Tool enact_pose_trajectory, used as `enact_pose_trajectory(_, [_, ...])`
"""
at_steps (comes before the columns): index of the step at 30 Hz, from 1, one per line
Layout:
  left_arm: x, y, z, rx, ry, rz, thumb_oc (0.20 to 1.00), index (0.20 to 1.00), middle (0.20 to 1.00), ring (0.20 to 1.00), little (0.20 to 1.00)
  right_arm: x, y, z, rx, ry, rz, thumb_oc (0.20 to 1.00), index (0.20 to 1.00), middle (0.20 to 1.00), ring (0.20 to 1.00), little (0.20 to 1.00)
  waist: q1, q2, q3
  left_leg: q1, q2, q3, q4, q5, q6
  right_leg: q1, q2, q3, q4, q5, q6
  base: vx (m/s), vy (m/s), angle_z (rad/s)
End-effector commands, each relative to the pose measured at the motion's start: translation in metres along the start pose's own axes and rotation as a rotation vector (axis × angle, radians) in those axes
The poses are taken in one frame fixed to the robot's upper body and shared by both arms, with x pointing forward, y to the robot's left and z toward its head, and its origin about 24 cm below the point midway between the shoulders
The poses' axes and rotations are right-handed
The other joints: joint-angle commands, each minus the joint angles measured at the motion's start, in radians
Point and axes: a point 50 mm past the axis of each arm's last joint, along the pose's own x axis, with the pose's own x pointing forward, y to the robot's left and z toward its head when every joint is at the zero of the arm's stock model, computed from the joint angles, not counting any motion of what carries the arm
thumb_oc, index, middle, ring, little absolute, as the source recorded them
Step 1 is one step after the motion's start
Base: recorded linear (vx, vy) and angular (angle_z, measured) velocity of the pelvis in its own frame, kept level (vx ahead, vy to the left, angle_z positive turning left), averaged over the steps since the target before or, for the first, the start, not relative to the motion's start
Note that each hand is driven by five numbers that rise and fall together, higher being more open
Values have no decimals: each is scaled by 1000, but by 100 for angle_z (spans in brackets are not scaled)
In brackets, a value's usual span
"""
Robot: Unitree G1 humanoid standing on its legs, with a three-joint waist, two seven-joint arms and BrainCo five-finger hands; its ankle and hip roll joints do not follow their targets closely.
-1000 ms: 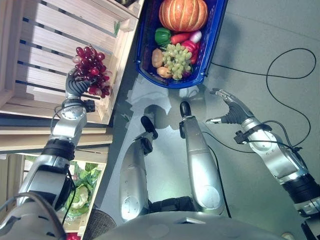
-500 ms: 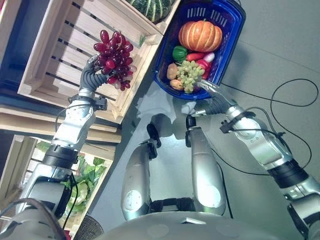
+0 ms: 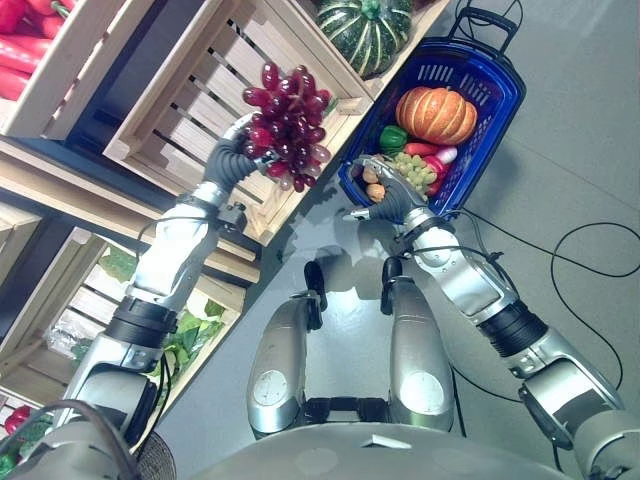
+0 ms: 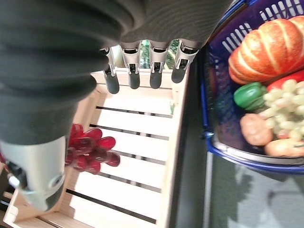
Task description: Pick up fruits and vegetables into the basket
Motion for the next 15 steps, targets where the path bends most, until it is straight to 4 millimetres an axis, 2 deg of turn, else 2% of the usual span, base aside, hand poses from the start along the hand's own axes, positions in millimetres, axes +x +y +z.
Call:
enact_pose_trajectory(1, [2,-22,40,-48,-207,-114,200,200,200,200,200,8,-2,36,88,-143,-55,1000,1000,1000,1000,1000,1,-21,-38,27,-78,37,48,-132,80,73,10,-16,-91,10,42,6,-20,8])
enact_pose_trajectory(8, [3,-53,39,-168,-211,-252,200,200,200,200,200,10,8,58,228,-228,-74,1000,1000,1000,1000,1000,17,-27,-38,63,-79,27,34,-137,84,120,5,-26,-122,23,48,14,-21,3])
enact_pose_trajectory(15, [4,-77,39,-238,-226,-357,200,200,200,200,200,12,13,71,204,-287,-98,1000,1000,1000,1000,1000,25,-30,-38,80,-82,20,27,-141,88,147,0,-35,-141,33,54,0,-21,7])
